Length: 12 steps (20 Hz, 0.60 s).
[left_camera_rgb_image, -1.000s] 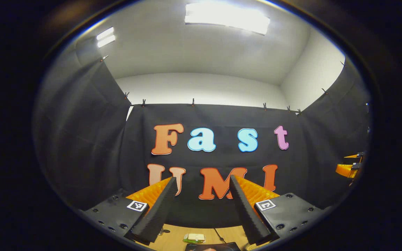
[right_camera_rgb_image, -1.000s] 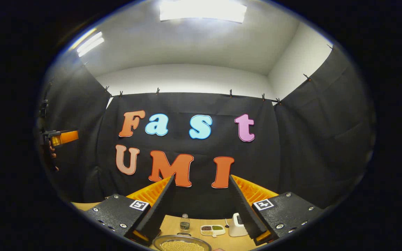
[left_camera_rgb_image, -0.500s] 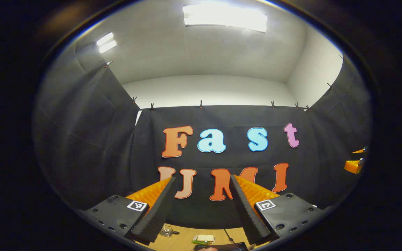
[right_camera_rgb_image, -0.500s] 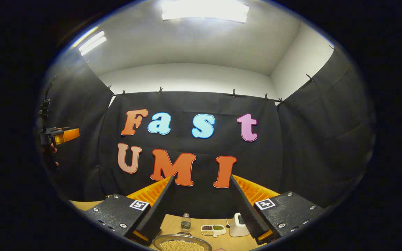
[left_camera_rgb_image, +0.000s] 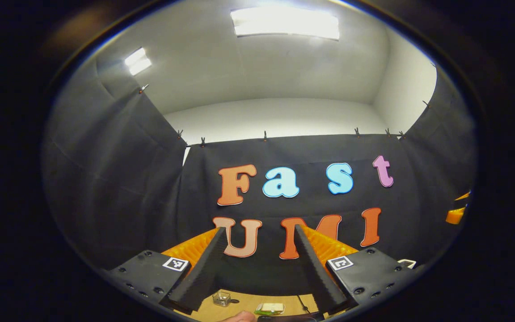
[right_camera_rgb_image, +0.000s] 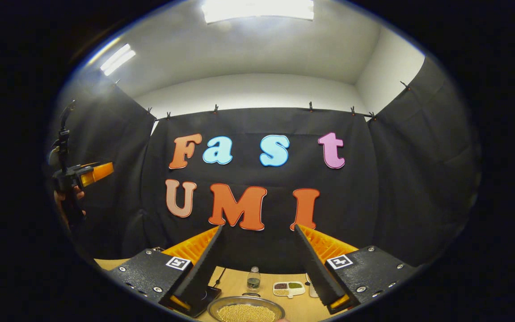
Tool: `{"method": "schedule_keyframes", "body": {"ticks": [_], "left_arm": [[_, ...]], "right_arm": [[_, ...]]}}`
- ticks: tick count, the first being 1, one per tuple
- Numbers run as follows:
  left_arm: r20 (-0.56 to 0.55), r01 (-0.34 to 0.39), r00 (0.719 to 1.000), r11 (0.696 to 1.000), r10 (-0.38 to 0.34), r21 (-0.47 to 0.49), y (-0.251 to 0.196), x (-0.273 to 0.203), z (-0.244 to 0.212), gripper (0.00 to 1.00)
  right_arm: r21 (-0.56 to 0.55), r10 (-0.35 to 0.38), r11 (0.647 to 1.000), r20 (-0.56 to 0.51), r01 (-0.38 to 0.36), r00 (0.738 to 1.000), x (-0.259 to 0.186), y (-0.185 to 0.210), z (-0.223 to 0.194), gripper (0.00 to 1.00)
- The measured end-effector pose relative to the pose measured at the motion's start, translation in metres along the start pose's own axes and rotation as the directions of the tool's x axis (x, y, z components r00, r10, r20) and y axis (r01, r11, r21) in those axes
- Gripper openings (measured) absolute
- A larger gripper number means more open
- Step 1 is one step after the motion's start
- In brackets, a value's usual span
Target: First push the handle of the pot to place it horizontally, then grasp the pot with both hands and set it on the induction cooktop.
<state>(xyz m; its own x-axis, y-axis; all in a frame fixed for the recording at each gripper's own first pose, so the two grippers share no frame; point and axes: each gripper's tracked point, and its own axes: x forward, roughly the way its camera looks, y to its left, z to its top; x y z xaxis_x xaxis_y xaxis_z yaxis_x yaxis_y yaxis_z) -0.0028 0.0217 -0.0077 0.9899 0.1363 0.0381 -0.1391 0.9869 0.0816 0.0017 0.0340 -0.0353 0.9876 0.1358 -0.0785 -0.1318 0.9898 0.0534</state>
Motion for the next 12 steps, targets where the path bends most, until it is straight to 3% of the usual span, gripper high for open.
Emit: {"method": "schedule_keyframes", "body": {"ticks": [6, 12], "left_arm": [[0.002, -0.03, 1.0, 0.999, 0.03, 0.021, 0.01, -0.001, -0.005, 0.97], [0.012, -0.056, 0.998, 0.998, 0.055, 0.037, 0.022, -0.006, -0.011, 0.98]], "right_arm": [[-0.005, 0.034, 0.999, -0.079, -0.035, 0.996, 0.009, 0.011, -0.046, 0.95], [0.017, 0.117, 0.993, -0.259, -0.117, 0.959, 0.015, 0.041, -0.123, 0.93]]}}
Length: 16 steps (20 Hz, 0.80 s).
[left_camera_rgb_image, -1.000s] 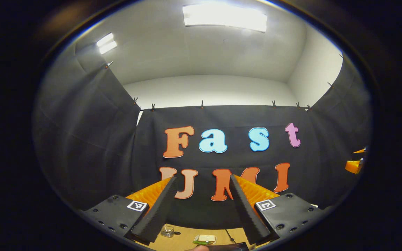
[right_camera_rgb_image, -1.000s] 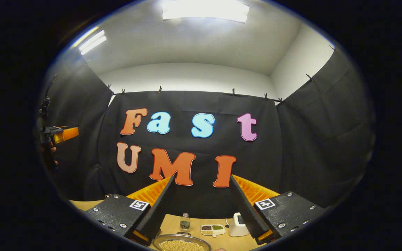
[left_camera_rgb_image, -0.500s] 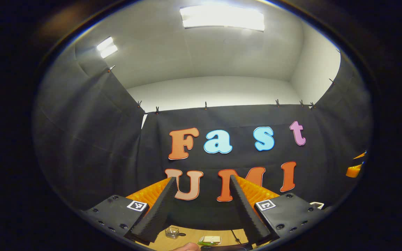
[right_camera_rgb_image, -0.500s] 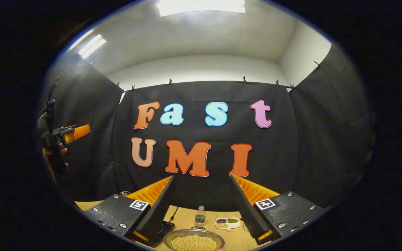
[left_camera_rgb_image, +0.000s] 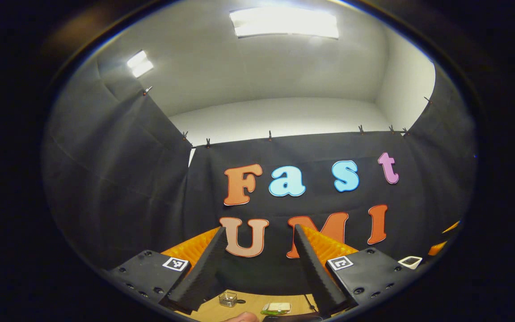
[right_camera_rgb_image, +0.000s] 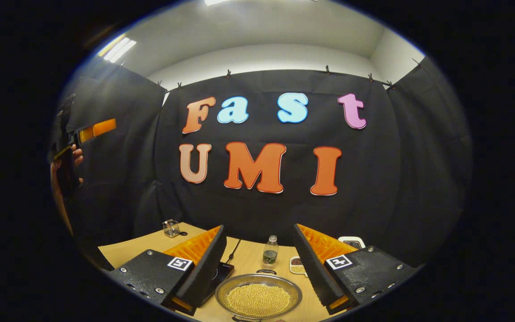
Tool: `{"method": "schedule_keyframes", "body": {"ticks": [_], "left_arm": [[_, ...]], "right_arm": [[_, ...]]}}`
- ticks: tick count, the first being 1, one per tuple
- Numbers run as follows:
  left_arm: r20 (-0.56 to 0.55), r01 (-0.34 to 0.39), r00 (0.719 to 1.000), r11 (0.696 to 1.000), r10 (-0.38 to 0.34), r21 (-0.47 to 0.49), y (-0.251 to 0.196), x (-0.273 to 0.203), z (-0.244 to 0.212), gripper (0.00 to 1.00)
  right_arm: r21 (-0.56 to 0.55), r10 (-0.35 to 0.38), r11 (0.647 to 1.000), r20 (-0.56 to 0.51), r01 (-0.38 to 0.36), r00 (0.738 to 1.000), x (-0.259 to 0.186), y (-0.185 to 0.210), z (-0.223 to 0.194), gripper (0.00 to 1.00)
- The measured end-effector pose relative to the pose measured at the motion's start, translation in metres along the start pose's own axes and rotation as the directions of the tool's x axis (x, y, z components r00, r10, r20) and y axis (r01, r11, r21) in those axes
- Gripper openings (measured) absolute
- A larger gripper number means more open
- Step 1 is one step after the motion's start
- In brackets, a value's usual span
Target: First push the handle of the pot to place it horizontally, then grasp the pot with both hands and set it on the induction cooktop.
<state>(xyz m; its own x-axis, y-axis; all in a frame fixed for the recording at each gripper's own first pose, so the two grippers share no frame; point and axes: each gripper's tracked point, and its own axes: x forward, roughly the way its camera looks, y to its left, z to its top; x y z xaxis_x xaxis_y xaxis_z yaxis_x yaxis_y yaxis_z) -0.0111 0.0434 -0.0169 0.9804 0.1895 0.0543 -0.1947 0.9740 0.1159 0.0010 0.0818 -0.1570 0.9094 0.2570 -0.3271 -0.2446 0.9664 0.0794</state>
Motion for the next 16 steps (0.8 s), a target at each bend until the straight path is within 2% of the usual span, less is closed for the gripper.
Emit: {"method": "schedule_keyframes", "body": {"ticks": [3, 7, 9, 10, 11, 12, 13, 14, 16], "left_arm": [[0.006, -0.014, 1.0, 1.0, 0.014, 0.016, 0.003, -0.001, -0.001, 0.97], [-0.012, -0.023, 1.0, 0.999, 0.024, 0.039, 0.008, -0.003, -0.011, 0.98], [-0.023, -0.032, 0.999, 0.998, 0.033, 0.05, 0.012, -0.003, -0.017, 0.97], [-0.028, -0.042, 0.999, 0.998, 0.043, 0.056, 0.016, -0.002, -0.021, 0.98], [-0.036, -0.046, 0.998, 0.997, 0.048, 0.058, 0.018, -0.002, -0.024, 0.97], [-0.043, -0.05, 0.998, 0.997, 0.053, 0.063, 0.019, -0.001, -0.028, 0.98], [-0.05, -0.054, 0.997, 0.996, 0.057, 0.069, 0.022, 0.0, -0.031, 0.98], [-0.056, -0.059, 0.996, 0.995, 0.064, 0.075, 0.024, 0.0, -0.034, 0.98], [-0.064, -0.07, 0.995, 0.994, 0.075, 0.079, 0.029, 0.003, -0.038, 0.98]], "right_arm": [[0.04, 0.058, 0.998, -0.144, -0.053, 0.988, 0.009, 0.016, -0.05, 0.91], [0.065, 0.089, 0.995, -0.301, -0.073, 0.95, 0.018, 0.034, -0.098, 0.81], [0.062, 0.077, 0.996, -0.354, -0.059, 0.932, 0.018, 0.035, -0.118, 0.7], [0.065, 0.082, 0.996, -0.388, -0.062, 0.918, 0.018, 0.038, -0.132, 0.59], [0.076, 0.096, 0.995, -0.426, -0.07, 0.9, 0.016, 0.044, -0.148, 0.54], [0.09, 0.114, 0.993, -0.464, -0.082, 0.878, 0.009, 0.05, -0.161, 0.42], [0.106, 0.13, 0.99, -0.496, -0.089, 0.858, 0.005, 0.054, -0.174, 0.41], [0.119, 0.143, 0.988, -0.524, -0.093, 0.839, 0.004, 0.057, -0.185, 0.34], [0.14, 0.162, 0.985, -0.573, -0.099, 0.804, 0.001, 0.063, -0.206, 0.25]]}}
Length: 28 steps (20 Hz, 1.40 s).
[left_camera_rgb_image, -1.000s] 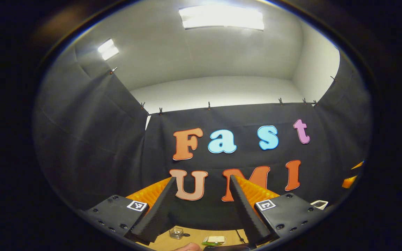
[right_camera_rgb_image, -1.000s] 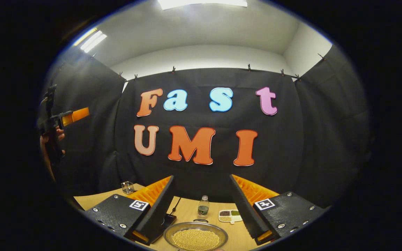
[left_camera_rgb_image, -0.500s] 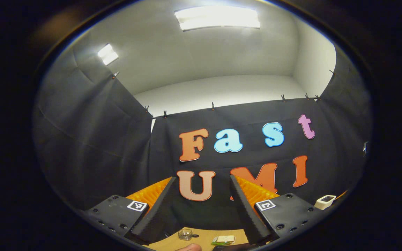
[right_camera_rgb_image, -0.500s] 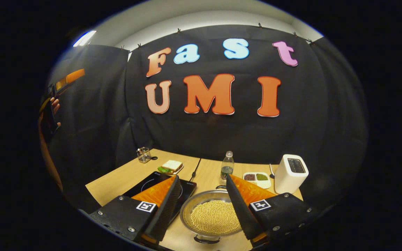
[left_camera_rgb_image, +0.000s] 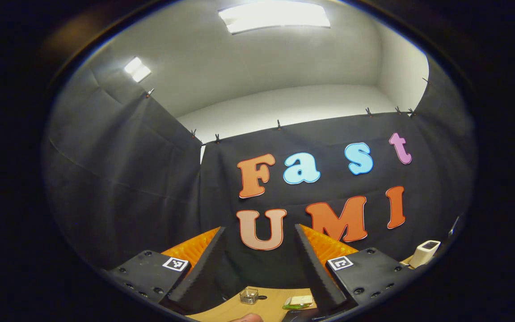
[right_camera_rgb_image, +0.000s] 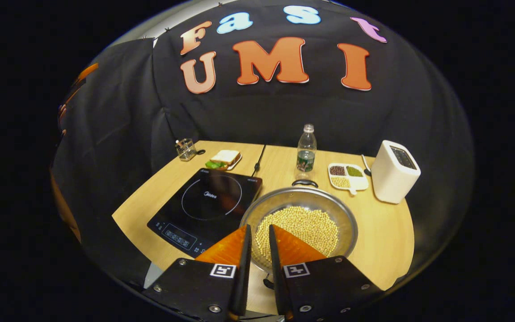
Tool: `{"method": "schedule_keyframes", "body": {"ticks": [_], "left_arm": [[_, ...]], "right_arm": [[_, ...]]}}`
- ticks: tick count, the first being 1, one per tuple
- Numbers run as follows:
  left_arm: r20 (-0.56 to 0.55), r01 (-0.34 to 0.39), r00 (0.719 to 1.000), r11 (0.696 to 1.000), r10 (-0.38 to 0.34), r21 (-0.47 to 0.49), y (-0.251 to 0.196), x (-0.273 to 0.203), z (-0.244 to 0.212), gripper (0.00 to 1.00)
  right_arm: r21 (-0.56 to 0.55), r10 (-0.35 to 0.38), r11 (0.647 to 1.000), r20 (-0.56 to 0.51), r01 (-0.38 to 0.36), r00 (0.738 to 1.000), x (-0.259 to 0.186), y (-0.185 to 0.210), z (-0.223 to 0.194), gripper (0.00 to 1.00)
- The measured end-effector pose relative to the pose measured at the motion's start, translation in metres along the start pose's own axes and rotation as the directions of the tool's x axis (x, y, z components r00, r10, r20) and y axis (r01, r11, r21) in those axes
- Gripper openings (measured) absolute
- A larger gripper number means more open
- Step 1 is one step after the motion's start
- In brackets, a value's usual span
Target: First push the handle of the pot to place it horizontally, then grasp the pot with both hands and set it on the induction cooktop.
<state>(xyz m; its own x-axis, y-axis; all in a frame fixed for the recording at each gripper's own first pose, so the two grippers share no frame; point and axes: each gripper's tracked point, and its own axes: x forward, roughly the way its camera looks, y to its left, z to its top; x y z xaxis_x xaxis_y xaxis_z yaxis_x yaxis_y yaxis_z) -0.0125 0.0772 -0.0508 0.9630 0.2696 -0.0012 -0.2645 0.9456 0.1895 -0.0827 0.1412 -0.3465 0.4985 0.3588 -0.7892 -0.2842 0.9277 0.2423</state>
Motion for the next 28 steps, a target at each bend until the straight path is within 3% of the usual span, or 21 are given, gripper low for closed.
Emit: {"method": "schedule_keyframes", "body": {"ticks": [7, 10, 14, 15, 16, 28], "left_arm": [[-0.059, 0.0, 0.998, 1.0, 0.0, 0.011, -0.002, 0.004, -0.023, 0.98], [-0.057, -0.002, 0.998, 1.0, 0.003, 0.014, -0.003, 0.003, -0.023, 0.97], [-0.052, -0.001, 0.999, 1.0, 0.002, 0.019, -0.004, -0.001, -0.022, 0.97], [-0.051, 0.001, 0.999, 1.0, 0.0, 0.018, -0.004, -0.002, -0.021, 0.97], [-0.049, 0.001, 0.999, 1.0, 0.0, 0.017, -0.003, -0.003, -0.019, 0.97], [-0.078, 0.003, 0.997, 1.0, -0.002, 0.013, 0.002, -0.003, -0.037, 0.97]], "right_arm": [[0.061, 0.075, 0.996, -0.183, -0.065, 0.98, 0.015, 0.011, -0.056, 0.22], [0.111, 0.105, 0.991, -0.25, -0.08, 0.963, 0.023, 0.016, -0.076, 0.14], [0.16, 0.136, 0.983, -0.321, -0.089, 0.937, 0.028, 0.021, -0.099, 0.08], [0.174, 0.146, 0.981, -0.335, -0.091, 0.931, 0.029, 0.022, -0.102, 0.11], [0.183, 0.146, 0.979, -0.346, -0.086, 0.927, 0.032, 0.022, -0.106, 0.01], [0.264, 0.172, 0.963, -0.428, -0.059, 0.887, 0.043, 0.019, -0.134, 0.0]]}}
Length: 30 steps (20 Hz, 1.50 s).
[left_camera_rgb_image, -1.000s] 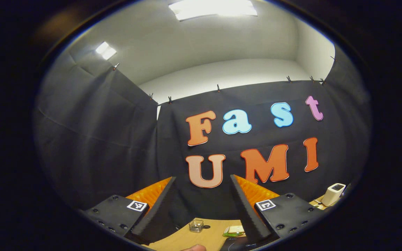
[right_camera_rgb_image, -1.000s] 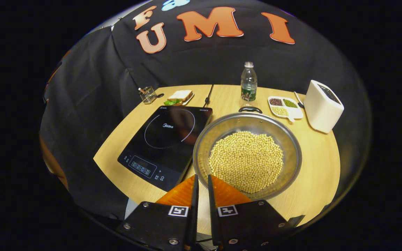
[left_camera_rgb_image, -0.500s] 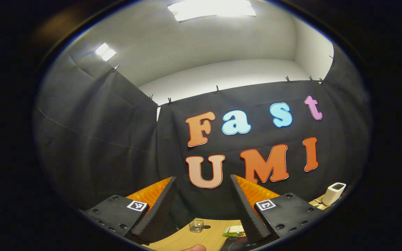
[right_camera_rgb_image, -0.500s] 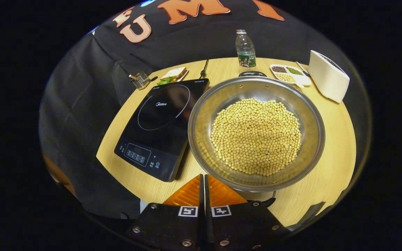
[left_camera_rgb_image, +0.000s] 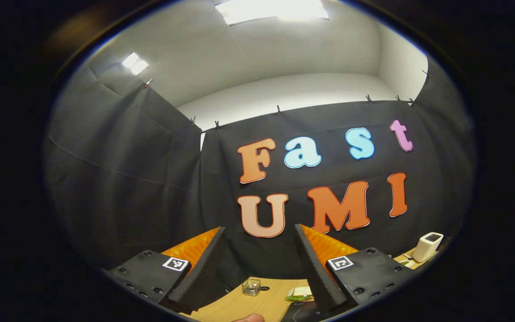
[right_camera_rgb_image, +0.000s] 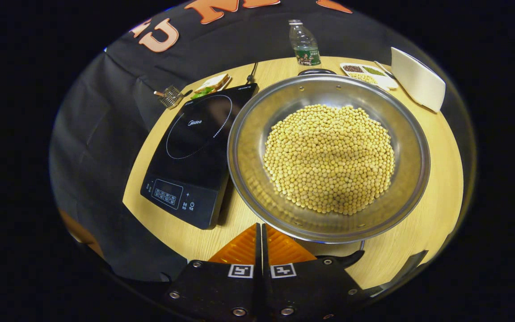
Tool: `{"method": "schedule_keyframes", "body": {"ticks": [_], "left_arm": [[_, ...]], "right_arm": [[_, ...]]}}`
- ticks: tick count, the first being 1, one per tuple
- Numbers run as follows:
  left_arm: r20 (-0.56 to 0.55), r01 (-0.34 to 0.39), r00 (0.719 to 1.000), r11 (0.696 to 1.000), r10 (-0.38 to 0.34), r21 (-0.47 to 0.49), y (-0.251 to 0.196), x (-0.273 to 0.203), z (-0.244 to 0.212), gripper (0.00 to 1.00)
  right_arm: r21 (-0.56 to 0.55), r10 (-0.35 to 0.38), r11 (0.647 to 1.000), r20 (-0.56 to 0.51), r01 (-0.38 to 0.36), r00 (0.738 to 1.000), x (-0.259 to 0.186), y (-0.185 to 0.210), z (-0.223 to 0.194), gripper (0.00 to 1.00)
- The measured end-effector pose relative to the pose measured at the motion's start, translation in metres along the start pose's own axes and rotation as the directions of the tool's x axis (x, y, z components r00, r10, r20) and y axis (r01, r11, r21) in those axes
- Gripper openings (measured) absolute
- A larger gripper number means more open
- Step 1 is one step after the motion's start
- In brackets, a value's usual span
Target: First push the handle of the pot to place it horizontally, then grasp the pot with both hands and set it on the induction cooktop.
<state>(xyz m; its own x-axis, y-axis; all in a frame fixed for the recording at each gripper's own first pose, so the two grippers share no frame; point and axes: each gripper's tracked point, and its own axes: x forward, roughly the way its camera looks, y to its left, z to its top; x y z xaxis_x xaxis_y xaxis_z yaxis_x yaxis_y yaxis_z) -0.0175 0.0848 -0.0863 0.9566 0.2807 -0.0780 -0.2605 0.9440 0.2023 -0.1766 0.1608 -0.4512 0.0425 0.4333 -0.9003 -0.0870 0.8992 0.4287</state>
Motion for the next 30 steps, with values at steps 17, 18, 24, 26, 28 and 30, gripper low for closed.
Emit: {"method": "schedule_keyframes", "body": {"ticks": [17, 18, 24, 26, 28, 30], "left_arm": [[-0.041, 0.017, 0.999, 0.999, -0.019, -0.049, 0.002, 0.013, -0.031, 0.97], [-0.041, 0.014, 0.999, 0.998, -0.016, -0.057, 0.003, 0.014, -0.032, 0.98], [-0.021, 0.021, 1.0, 0.997, -0.023, -0.073, 0.0, 0.013, -0.029, 0.97], [-0.017, 0.019, 1.0, 0.996, -0.021, -0.091, -0.001, 0.013, -0.028, 0.97], [-0.025, 0.02, 0.999, 0.995, -0.023, -0.093, -0.004, 0.014, -0.031, 0.96], [-0.033, 0.021, 0.999, 0.996, -0.024, -0.086, -0.004, 0.015, -0.032, 0.96]], "right_arm": [[0.079, -0.147, 0.986, -0.012, 0.147, 0.989, -0.011, -0.068, 0.0, 0.0], [0.082, -0.155, 0.984, -0.015, 0.155, 0.988, -0.011, -0.072, 0.0, 0.0], [0.104, -0.185, 0.977, -0.023, 0.187, 0.982, -0.018, -0.095, 0.002, 0.0], [0.124, -0.179, 0.976, -0.029, 0.181, 0.983, -0.019, -0.1, 0.002, 0.0], [0.135, -0.181, 0.974, -0.034, 0.184, 0.983, -0.02, -0.108, 0.003, 0.0], [0.141, -0.194, 0.97, -0.032, 0.196, 0.981, -0.022, -0.117, 0.004, 0.0]]}}
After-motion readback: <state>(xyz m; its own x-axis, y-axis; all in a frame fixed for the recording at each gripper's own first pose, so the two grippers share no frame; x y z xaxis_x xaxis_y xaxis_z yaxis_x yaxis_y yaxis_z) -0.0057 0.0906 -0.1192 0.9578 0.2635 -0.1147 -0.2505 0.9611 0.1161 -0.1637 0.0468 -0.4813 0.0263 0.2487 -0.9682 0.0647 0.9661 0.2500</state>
